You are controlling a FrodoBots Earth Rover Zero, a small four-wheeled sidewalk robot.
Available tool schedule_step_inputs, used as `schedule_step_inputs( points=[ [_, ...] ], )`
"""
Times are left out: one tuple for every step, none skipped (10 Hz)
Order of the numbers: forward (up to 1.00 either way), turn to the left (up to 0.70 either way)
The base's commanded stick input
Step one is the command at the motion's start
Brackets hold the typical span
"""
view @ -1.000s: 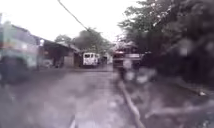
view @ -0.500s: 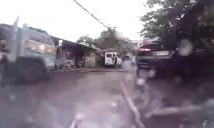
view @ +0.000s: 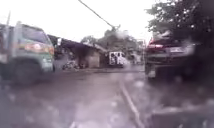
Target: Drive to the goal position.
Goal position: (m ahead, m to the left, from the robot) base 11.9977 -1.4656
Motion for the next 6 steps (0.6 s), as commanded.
schedule_step_inputs(
  points=[
    [1.00,0.00],
    [1.00,0.00],
    [1.00,0.00],
    [1.00,0.00],
    [1.00,0.00],
    [1.00,0.00]
  ],
)
